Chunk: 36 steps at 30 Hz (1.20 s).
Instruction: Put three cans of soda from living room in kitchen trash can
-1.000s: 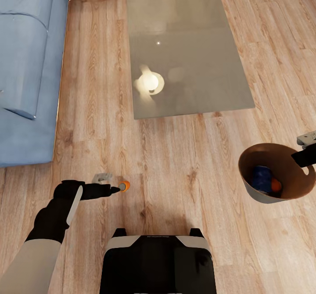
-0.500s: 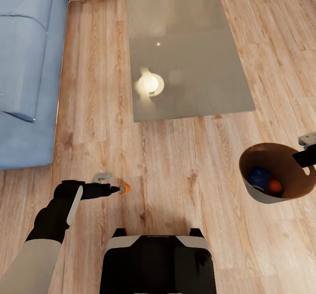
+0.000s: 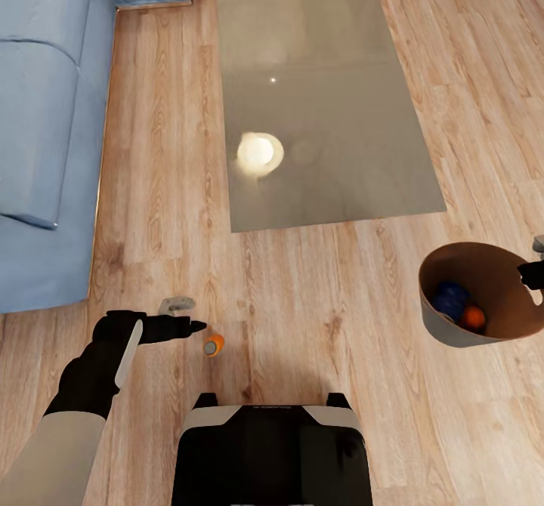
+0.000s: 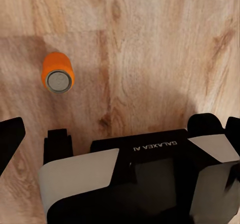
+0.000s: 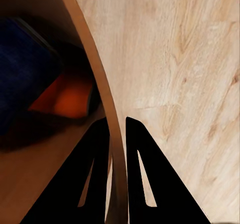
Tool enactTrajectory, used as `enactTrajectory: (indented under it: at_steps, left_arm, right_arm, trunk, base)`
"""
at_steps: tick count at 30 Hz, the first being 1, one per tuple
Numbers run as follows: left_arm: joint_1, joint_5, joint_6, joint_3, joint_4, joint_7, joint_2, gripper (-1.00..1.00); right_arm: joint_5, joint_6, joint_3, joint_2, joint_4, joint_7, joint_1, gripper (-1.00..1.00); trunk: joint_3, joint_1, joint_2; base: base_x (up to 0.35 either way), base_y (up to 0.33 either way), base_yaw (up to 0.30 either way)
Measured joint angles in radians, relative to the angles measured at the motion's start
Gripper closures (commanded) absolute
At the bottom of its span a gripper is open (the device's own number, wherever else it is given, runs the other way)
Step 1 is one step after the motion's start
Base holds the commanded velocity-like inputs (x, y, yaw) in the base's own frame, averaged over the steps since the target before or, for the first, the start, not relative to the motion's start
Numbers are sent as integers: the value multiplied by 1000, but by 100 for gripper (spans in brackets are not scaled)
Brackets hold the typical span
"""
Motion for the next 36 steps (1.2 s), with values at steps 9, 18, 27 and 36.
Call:
enactTrajectory:
  at_steps: [9, 18, 27, 36]
  left_arm:
    - [0, -4, 2, -1, 0, 1, 0, -100]
    - [0, -7, 7, -3, 9, -2, 0, -100]
    - [0, -7, 10, -3, 11, -5, 0, -100]
    - [0, -6, 10, -3, 11, -6, 0, -100]
  right_arm:
    - [0, 0, -2, 1, 1, -8, 9, 100]
    - [1, -1, -3, 5, 1, -4, 21, 100]
    - [-1, 0, -50, 18, -7, -8, 57, 100]
    - [0, -1, -98, 31, -43, 0, 86, 100]
  trunk:
    - [9, -11, 21]
    - [37, -46, 84]
    - [66, -80, 147]
    - [106, -115, 210]
  base:
    - [7, 1, 0]
    - [0, 0, 0]
    - [0, 0, 0]
    - [0, 0, 0]
